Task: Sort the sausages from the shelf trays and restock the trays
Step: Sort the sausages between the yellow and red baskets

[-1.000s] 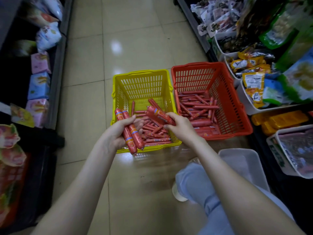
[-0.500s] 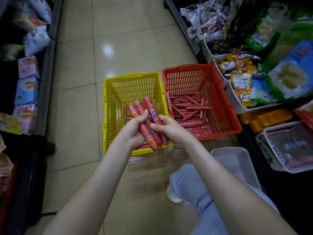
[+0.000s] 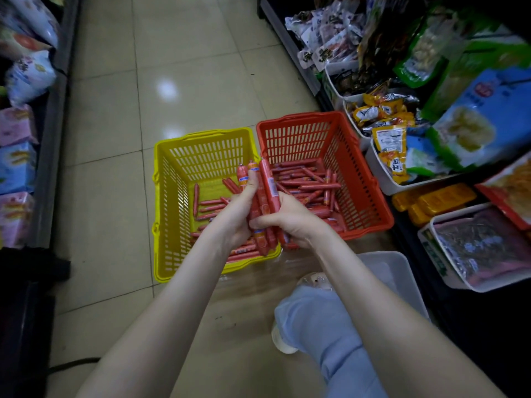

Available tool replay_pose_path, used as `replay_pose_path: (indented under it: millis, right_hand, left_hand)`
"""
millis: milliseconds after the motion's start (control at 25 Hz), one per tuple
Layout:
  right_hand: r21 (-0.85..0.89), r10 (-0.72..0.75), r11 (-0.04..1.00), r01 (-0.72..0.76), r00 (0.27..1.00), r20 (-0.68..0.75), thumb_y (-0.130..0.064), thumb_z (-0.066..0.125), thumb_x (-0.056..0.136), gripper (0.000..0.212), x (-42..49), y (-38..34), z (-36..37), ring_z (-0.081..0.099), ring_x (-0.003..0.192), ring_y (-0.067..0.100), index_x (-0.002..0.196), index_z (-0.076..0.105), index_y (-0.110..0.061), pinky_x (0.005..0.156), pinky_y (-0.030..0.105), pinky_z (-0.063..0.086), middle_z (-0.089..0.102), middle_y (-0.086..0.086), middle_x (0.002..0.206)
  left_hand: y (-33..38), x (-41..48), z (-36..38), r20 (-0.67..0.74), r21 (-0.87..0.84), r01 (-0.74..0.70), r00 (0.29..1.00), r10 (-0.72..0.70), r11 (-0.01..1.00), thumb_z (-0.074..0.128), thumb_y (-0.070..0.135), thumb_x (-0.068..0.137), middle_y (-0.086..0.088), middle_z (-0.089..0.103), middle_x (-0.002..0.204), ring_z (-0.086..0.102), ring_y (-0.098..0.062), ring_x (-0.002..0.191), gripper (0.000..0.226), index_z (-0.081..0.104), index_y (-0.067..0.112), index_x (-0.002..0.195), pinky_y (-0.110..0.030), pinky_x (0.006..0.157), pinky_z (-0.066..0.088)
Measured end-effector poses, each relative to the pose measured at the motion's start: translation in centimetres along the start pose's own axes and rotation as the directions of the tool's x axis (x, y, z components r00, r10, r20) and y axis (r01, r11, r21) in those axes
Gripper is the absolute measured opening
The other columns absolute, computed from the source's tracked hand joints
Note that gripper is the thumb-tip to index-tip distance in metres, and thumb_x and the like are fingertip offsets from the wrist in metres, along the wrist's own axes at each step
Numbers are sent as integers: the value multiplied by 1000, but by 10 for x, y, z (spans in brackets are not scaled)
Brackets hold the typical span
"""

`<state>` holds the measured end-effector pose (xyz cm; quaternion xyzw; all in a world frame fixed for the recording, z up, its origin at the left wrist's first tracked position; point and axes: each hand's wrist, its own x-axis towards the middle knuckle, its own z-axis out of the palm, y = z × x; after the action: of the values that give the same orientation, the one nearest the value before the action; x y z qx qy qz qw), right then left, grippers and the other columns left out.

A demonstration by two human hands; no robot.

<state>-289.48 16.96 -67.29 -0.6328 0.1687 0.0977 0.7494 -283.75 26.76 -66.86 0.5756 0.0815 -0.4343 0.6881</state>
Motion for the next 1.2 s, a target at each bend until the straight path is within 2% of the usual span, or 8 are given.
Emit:
replay_pose_path:
  millis: [80, 160, 280, 360, 560, 760, 920, 1200]
  right_hand:
    - [-242, -64, 970, 28, 988, -141, 1, 77, 63, 40, 14, -10, -22, 64, 79, 17, 98, 62, -10, 69, 24, 51, 69, 5, 89]
    - [-652, -192, 757, -48, 937, -292, -8, 72, 72, 37, 36, -18, -54, 62, 89, 20, 103, 53, -16, 71, 26, 46, 66, 4, 97]
    - [-941, -206, 229, -249, 932, -297, -11, 60, 84, 60, 67, -21, -101, 42, 128, 27, 137, 33, -15, 107, 43, 28, 48, 9, 136]
    - [-957, -183, 132, -259, 942, -280, -15, 57, 87, 72, 71, -17, -117, 26, 139, 25, 148, 19, -15, 114, 49, 11, 34, 7, 147]
    - [-972, -343, 109, -207, 910, -232, -16, 50, 90, 59, 1, -5, -148, 35, 133, 25, 145, 29, -11, 109, 35, 24, 42, 7, 142]
    - [-900, -394, 231, -370, 810, -435, -16, 53, 89, 52, -140, 1, -197, 41, 128, 29, 139, 40, -10, 103, 38, 31, 48, 10, 136]
    - [-750, -376, 321, -579, 649, -662, -20, 54, 90, 52, -304, 27, -236, 39, 130, 27, 139, 40, -10, 106, 37, 31, 46, 10, 139]
    - [-295, -199, 521, -801, 222, -954, -24, 49, 96, 50, -623, 160, -213, 39, 131, 24, 143, 36, -12, 107, 36, 34, 42, 7, 143]
  left_hand:
    - [0, 13, 9, -68, 129, -62, 995, 71, 990, 71, 70, 60, -4, 64, 118, 63, -17, 102, 88, 46, 17, 125, -40, 89, 49]
    - [0, 31, 13, -181, 402, -154, 953, 244, 902, 76, 53, 63, -6, 57, 120, 57, -18, 101, 82, 34, 17, 124, -38, 90, 44]
    - [2, 57, 12, -50, 894, -230, 801, 596, 384, 65, 29, 85, -13, 49, 132, 50, -28, 119, 66, 32, 13, 141, -40, 99, 42]
    - [3, 69, 19, 151, 976, -215, 741, 655, 18, 58, 24, 87, -15, 47, 137, 46, -33, 123, 64, 33, 11, 144, -43, 101, 41]
    - [-11, 72, 85, 367, 930, -290, 708, 603, -225, 59, 21, 82, -20, 54, 127, 55, -40, 110, 59, 45, 5, 137, -46, 92, 46]
    - [-64, 29, 200, 611, 792, -506, 646, 458, -343, 35, 33, 77, -18, 61, 109, 61, -37, 90, 57, 57, 4, 120, -42, 75, 52]
    - [-138, -46, 309, 808, 588, -698, 529, 260, -409, 37, 33, 79, -18, 61, 93, 62, -38, 80, 47, 61, 4, 107, -40, 64, 50]
    - [-356, -236, 444, 971, 97, -926, 168, -168, -365, 41, 31, 98, -10, 50, 131, 51, -30, 113, 43, 41, 13, 137, -39, 89, 42]
